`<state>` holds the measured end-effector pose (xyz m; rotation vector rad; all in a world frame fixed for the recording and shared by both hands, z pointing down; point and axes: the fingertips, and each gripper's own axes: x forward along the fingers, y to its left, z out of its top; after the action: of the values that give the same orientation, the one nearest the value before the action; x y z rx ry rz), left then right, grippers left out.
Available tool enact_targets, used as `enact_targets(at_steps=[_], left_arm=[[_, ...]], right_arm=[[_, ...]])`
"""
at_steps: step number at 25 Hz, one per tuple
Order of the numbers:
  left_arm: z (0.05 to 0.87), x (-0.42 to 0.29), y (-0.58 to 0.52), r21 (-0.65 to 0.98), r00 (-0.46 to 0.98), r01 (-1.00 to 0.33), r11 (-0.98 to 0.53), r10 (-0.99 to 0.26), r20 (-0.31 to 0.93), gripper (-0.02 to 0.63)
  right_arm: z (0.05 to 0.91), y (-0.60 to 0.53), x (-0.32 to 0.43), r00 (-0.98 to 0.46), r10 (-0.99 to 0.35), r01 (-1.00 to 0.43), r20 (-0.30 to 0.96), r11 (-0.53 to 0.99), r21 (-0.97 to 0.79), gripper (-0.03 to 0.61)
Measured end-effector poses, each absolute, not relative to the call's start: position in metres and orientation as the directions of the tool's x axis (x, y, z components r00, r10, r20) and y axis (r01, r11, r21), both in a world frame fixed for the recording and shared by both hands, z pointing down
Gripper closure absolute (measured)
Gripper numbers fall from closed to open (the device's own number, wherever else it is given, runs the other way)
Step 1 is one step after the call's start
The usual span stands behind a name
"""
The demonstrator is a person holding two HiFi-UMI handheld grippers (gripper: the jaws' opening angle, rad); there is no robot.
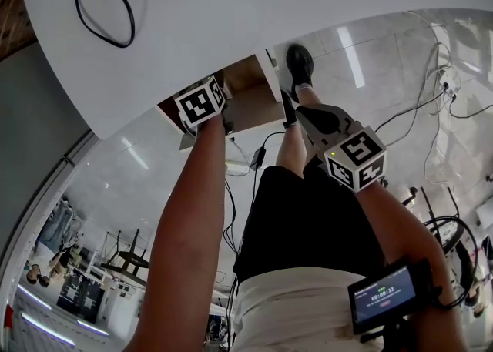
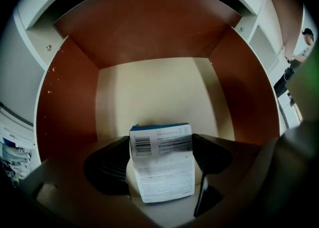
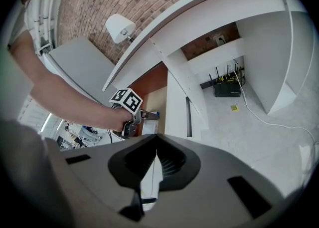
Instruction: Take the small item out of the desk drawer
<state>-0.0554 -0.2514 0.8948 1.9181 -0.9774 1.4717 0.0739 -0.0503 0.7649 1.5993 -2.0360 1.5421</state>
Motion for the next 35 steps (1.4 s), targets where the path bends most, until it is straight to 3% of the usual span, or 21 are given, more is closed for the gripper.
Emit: enact_targets(at_steps=[35], left_arm=[[0.815,-0.05,-0.244,0.15,0.373,-0.801,-0.579,-0.287,0.882,0.233]], right_arm=[[0.743,-0.061,0.039,-0.482,-0.635,-0.783,0.603,0.003,-0.623,0.572]])
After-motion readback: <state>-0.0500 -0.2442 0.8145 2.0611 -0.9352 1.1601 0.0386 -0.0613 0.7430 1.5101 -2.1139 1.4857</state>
